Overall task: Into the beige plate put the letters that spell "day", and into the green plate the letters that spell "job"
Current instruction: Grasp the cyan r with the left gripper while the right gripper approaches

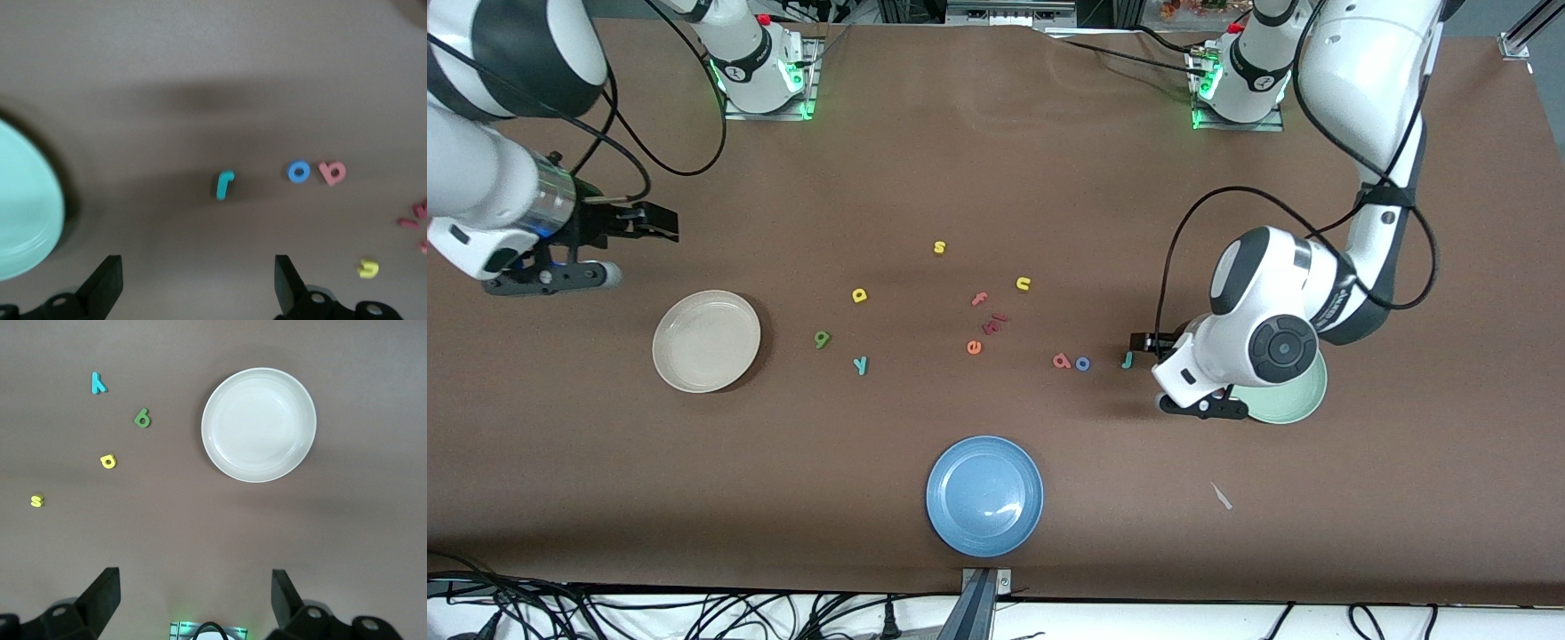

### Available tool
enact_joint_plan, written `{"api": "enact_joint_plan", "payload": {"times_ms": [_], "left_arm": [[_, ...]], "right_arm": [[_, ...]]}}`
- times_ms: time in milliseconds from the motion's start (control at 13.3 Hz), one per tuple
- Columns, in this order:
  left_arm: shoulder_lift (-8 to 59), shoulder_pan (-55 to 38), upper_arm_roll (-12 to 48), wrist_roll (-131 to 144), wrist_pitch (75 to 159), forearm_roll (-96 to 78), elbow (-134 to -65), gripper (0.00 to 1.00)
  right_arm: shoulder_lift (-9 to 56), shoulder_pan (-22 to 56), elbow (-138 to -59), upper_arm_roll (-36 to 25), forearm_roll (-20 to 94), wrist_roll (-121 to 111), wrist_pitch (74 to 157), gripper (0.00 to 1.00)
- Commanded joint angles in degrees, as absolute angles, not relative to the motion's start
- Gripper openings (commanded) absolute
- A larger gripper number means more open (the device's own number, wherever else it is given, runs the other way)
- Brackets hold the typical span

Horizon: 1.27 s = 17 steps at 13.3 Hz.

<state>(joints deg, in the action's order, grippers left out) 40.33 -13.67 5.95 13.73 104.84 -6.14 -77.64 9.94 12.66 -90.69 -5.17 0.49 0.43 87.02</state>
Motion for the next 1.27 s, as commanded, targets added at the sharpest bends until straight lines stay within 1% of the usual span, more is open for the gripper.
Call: {"api": "enact_joint_plan", "payload": {"times_ms": [0, 150, 375, 450, 525, 600, 825, 900, 1125, 1200], "left_arm": [[39.6, -14.1, 5.6, 14.7, 112.4, -8.2, -83.0, 1.00], [39.7, -14.9, 5.6, 15.1, 116.7, -8.2, -86.2, 1.00], [39.8, -16.3, 5.6, 17.4, 127.4, -8.2, -92.3, 0.99], [39.8, -16.8, 5.5, 17.8, 130.1, -8.2, -93.6, 0.95], [40.0, -17.0, 5.6, 17.8, 130.7, -8.1, -94.6, 0.86], [40.3, -17.1, 5.6, 17.8, 130.7, -8.1, -94.9, 0.79], [40.3, -17.1, 5.5, 17.9, 130.7, -7.7, -95.8, 0.63], [40.3, -17.1, 5.5, 17.9, 130.7, -7.6, -96.0, 0.58], [40.8, -17.5, 5.5, 18.0, 131.6, -7.6, -95.9, 0.56], [41.1, -17.6, 5.4, 18.1, 131.9, -7.6, -95.9, 0.56]], "right_arm": [[12.2, 15.0, -89.8, -5.3, 0.3, 4.8, 87.9, 1.00], [12.8, 17.6, -92.1, -5.2, 0.6, 10.0, 91.6, 1.00], [12.7, 20.5, -98.1, -5.2, 0.7, 16.6, 98.9, 1.00], [12.7, 20.7, -100.1, -5.0, 0.8, 17.5, 101.1, 1.00], [12.1, 20.8, -102.8, -4.1, 0.9, 18.2, 103.9, 1.00], [11.6, 20.8, -105.6, -3.4, 0.9, 19.4, 107.0, 1.00], [10.8, 20.8, -112.9, -1.4, 1.0, 22.1, 115.5, 1.00], [10.5, 20.8, -116.2, -0.5, 1.0, 23.4, 120.0, 1.00], [11.0, 20.8, -124.3, 1.3, 1.0, 26.2, 132.9, 1.00], [11.6, 20.8, -125.4, 1.4, 1.1, 26.3, 134.8, 1.00]]}}
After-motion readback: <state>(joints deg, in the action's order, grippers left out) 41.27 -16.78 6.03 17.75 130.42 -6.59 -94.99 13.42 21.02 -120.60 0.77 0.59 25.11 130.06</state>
